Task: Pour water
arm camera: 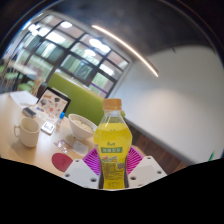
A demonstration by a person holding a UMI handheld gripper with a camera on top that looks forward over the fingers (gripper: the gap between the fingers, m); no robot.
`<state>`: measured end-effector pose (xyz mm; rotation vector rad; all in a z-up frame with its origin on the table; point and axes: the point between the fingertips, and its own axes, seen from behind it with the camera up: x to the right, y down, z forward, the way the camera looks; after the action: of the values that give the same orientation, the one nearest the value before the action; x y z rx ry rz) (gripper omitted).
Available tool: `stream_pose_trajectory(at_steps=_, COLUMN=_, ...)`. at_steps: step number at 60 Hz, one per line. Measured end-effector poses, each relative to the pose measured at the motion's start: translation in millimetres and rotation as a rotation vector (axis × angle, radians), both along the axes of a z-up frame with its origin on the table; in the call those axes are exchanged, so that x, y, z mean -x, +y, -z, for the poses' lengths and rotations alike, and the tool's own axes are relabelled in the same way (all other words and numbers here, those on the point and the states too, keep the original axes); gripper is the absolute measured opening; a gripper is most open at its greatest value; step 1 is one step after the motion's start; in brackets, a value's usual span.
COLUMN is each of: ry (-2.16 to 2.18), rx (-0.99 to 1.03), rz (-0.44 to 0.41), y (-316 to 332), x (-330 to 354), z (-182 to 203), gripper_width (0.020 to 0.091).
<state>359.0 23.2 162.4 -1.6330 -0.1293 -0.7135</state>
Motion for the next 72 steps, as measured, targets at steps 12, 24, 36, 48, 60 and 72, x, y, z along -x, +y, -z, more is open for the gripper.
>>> stream_pose_trajectory(at_steps=12, ry=-0.737, rx=0.199, rz=-0.036, y=33.7, x=105.4, z=-49.8, gripper_width=0.0273)
stream_pose_trajectory(at_steps=24, ry=-1.385, rx=0.482, rz=-0.046, y=61.3, x=133.4, z=-8.9, gripper_width=0.0278)
stream_pose_trajectory(at_steps=36, ry=-1.623, rx=0.567, rz=-0.039, y=43.3, x=129.9, z=1.9, gripper_width=0.0278)
stream_pose_trajectory(at_steps=48, ry=-1.608, rx=0.573, rz=-0.044, y=58.1, x=123.0, z=0.6, gripper_width=0.0279)
stream_pose_trajectory(at_steps=60, ry=-1.129, rx=0.295, rz=0.001, y=63.9, x=106.0, z=-55.9, gripper_width=0.0278)
stream_pose_trajectory(at_steps=72, ry=-0.05, rx=-0.094, rz=-0.141, y=64.3, x=88.0, z=-55.7, gripper_width=0.0281)
